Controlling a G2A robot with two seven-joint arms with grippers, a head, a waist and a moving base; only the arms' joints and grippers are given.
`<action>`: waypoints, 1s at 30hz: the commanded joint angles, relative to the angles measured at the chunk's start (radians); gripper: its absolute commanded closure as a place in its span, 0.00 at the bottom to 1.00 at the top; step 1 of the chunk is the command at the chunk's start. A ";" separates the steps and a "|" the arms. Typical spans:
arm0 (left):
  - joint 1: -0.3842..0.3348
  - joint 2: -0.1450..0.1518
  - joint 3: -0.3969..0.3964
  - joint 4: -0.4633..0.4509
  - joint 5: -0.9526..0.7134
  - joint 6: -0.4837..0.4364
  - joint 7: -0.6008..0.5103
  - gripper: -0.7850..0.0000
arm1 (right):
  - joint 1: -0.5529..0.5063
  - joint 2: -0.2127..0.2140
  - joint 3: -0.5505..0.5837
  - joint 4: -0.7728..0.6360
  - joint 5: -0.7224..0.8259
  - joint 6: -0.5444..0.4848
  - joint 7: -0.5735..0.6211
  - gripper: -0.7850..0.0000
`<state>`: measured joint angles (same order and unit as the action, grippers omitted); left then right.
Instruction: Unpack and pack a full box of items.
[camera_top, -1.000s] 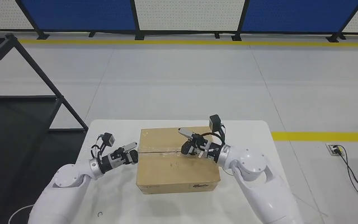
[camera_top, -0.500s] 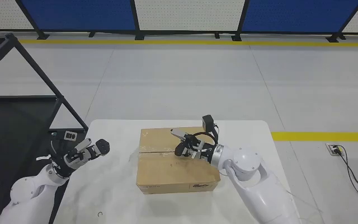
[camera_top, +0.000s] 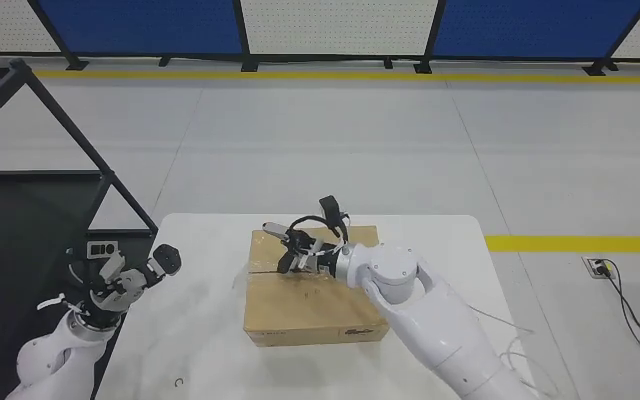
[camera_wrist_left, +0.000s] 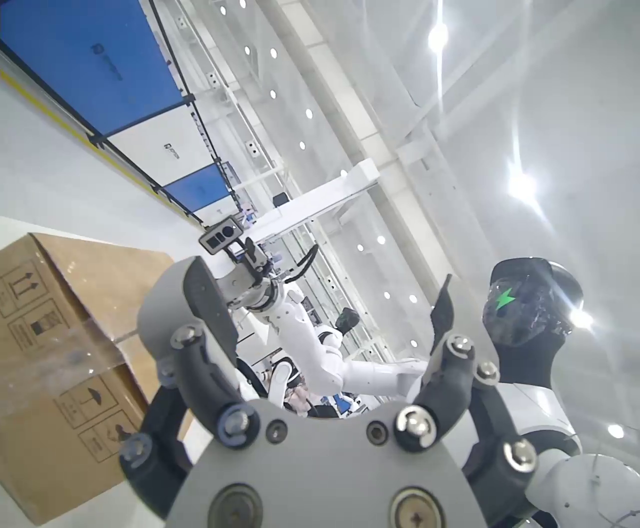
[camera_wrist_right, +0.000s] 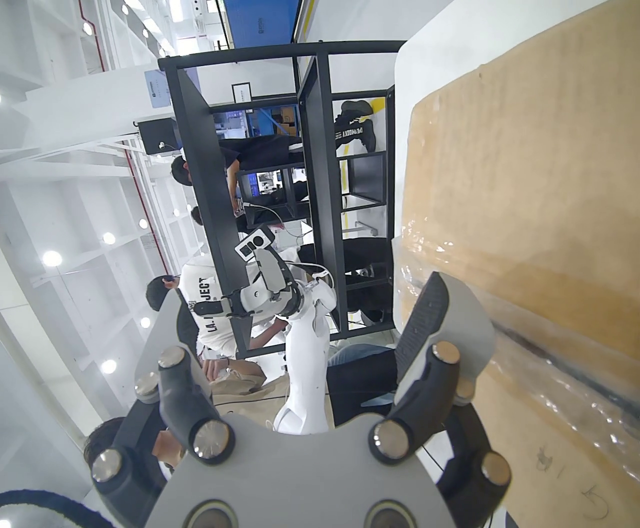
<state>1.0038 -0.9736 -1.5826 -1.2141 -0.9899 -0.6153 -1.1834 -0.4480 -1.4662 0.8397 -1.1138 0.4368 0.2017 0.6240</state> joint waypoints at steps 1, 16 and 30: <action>0.000 0.000 0.000 0.000 0.000 0.000 0.000 0.00 | 0.000 0.000 0.000 0.000 0.000 0.000 0.000 0.00; 0.006 -0.014 -0.003 -0.028 -0.060 0.073 0.179 0.00 | 0.083 -0.094 -0.131 0.164 0.063 -0.095 0.033 0.00; 0.006 -0.014 -0.003 -0.028 -0.060 0.073 0.179 0.00 | 0.176 -0.190 -0.194 0.391 0.085 -0.139 0.027 0.00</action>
<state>1.0097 -0.9878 -1.5855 -1.2424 -1.0498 -0.5424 -1.0039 -0.2755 -1.6518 0.6455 -0.7398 0.5209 0.0673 0.6469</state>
